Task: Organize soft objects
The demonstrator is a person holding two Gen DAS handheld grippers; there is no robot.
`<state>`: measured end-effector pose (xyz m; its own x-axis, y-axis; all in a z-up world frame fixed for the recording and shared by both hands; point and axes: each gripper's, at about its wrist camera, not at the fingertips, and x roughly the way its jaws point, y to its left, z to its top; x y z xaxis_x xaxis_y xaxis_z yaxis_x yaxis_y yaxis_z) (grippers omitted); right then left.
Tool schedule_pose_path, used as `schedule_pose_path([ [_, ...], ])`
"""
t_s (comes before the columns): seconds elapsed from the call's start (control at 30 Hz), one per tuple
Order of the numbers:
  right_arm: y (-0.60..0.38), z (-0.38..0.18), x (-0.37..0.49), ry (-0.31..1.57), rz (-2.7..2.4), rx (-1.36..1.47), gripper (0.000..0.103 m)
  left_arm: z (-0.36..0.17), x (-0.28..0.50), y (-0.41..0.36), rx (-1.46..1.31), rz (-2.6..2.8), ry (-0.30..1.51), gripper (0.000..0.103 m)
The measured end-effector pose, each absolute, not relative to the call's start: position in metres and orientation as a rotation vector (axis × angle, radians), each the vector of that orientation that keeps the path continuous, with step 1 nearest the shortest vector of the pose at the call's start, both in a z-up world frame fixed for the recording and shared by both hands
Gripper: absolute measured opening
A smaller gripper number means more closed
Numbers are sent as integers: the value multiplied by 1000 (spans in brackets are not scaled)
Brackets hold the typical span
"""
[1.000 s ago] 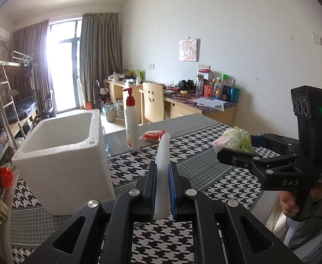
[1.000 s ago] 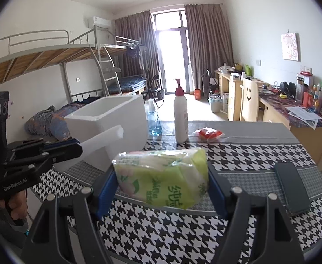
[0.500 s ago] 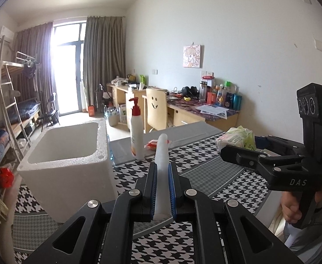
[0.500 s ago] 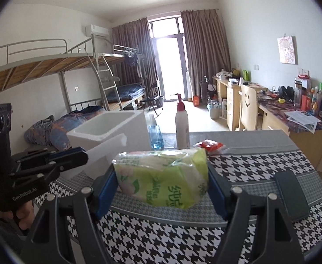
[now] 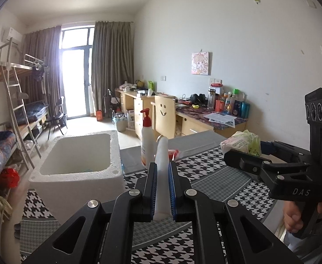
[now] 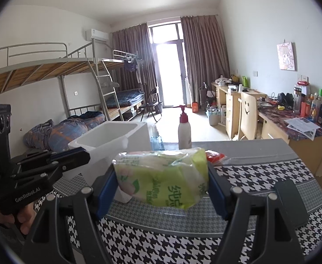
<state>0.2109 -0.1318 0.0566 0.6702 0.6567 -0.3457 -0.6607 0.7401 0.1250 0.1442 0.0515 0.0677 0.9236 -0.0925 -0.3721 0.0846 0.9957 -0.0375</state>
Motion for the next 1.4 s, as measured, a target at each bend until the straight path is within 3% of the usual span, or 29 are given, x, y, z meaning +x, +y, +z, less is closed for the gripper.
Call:
schedule_pose_path([
  [1.4,-94,77,237,385,792,-27,78,86,170,92,-34,18,361,7],
])
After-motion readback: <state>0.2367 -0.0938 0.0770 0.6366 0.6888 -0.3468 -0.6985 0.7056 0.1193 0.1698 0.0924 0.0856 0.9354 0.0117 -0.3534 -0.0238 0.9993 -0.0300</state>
